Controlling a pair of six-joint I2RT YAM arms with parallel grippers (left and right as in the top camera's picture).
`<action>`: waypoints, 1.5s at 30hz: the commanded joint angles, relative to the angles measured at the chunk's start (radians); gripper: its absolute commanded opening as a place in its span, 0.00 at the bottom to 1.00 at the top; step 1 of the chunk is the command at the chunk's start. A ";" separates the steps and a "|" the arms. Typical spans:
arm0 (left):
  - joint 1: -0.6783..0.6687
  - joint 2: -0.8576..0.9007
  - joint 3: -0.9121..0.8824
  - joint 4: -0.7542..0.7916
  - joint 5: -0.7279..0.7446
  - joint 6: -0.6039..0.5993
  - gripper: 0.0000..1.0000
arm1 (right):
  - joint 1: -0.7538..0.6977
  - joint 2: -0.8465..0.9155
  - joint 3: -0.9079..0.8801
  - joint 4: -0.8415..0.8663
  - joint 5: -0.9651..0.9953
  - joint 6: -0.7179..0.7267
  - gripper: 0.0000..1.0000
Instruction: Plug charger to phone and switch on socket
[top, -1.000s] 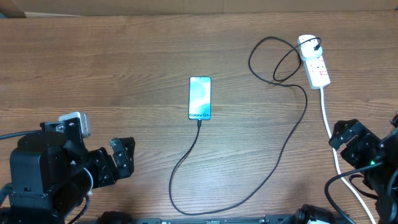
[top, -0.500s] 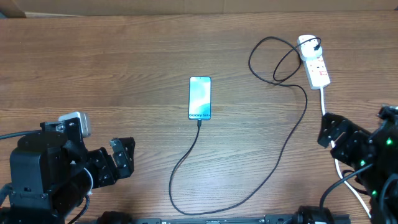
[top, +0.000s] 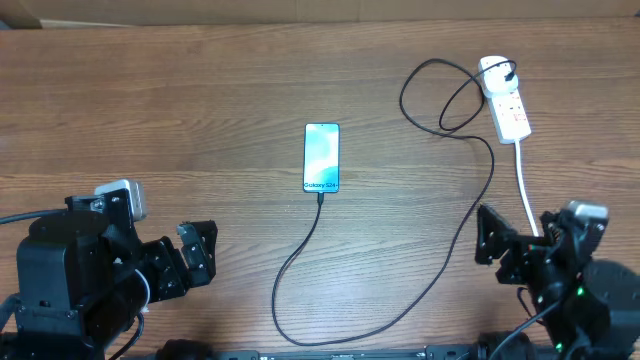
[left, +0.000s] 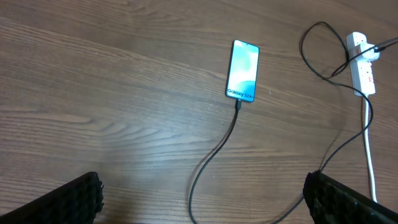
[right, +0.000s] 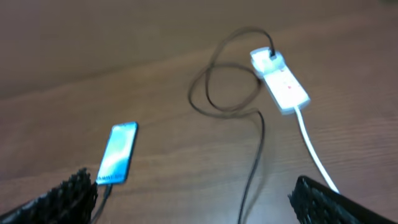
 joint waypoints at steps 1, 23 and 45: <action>-0.002 0.003 0.000 0.000 -0.011 -0.006 0.99 | 0.013 -0.078 -0.086 0.071 -0.053 -0.053 1.00; -0.002 0.003 -0.001 -0.001 -0.011 -0.006 0.99 | 0.036 -0.340 -0.528 0.547 -0.114 -0.090 1.00; -0.002 0.003 -0.001 -0.001 -0.011 -0.006 0.99 | 0.038 -0.393 -0.741 0.886 -0.172 -0.239 1.00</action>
